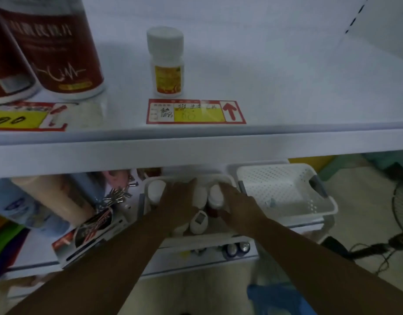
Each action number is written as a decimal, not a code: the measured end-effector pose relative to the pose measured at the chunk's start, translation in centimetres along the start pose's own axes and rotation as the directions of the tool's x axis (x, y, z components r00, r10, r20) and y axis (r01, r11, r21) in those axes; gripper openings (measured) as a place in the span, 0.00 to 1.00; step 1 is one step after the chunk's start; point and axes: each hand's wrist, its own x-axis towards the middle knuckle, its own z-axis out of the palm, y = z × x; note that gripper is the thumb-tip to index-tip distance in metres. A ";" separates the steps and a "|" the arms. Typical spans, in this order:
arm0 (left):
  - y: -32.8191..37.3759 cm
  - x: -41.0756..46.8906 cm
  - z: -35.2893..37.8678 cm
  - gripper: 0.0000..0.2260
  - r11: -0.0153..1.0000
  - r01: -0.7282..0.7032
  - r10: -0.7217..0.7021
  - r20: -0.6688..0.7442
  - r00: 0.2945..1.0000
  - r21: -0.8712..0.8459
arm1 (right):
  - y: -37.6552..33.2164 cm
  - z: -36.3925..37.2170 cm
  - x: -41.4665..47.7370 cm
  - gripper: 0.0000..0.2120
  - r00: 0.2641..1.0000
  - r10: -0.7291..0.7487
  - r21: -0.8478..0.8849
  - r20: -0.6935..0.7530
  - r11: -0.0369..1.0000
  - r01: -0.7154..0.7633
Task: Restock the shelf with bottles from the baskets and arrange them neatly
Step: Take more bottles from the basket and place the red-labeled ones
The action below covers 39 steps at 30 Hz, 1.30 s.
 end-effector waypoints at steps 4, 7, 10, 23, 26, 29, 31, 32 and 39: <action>0.3 0.1 0.8 0.25 0.997 0.029 -0.038 -0.135 0.990 -0.068 | 0.1 1.4 0.9 0.32 0.991 0.075 -0.054 -0.114 0.995 -0.082; 0.4 0.3 0.4 0.21 0.996 0.060 -0.067 -0.115 0.991 -0.063 | 0.2 1.6 1.1 0.28 0.984 0.103 0.013 -0.143 0.995 -0.103; 0.9 0.2 -1.2 0.21 0.991 0.060 -0.064 -0.036 0.997 -0.119 | 0.5 0.6 1.0 0.25 0.985 0.136 0.282 -0.102 0.954 -0.102; 7.3 -12.1 -10.1 0.10 0.449 -0.005 -0.110 -0.061 0.992 -0.894 | -3.2 -8.1 -8.7 0.08 0.987 -0.031 0.859 -0.156 0.490 0.151; 9.9 -16.7 -12.1 0.10 0.381 -0.042 -0.130 -0.099 0.987 -0.923 | -5.3 -11.1 -13.2 0.20 0.981 -0.093 0.905 -0.168 0.381 0.190; 12.0 -21.4 -15.2 0.15 0.424 -0.124 -0.105 -0.185 0.977 -0.897 | -7.6 -14.6 -16.9 0.23 0.972 -0.164 0.932 -0.167 0.294 0.210; 13.1 -24.3 -17.3 0.17 0.459 -0.182 -0.100 -0.254 0.962 -0.870 | -9.3 -16.9 -19.0 0.20 0.959 -0.217 0.934 -0.183 0.267 0.238; 13.6 -25.5 -18.3 0.17 0.467 -0.203 -0.102 -0.280 0.954 -0.861 | -10.2 -17.9 -20.0 0.21 0.952 -0.240 0.932 -0.191 0.259 0.253; 15.7 -31.3 -23.9 0.17 0.608 -0.273 -0.098 -0.412 0.906 -0.745 | -15.2 -22.2 -23.4 0.30 0.897 -0.338 0.885 -0.286 0.266 0.383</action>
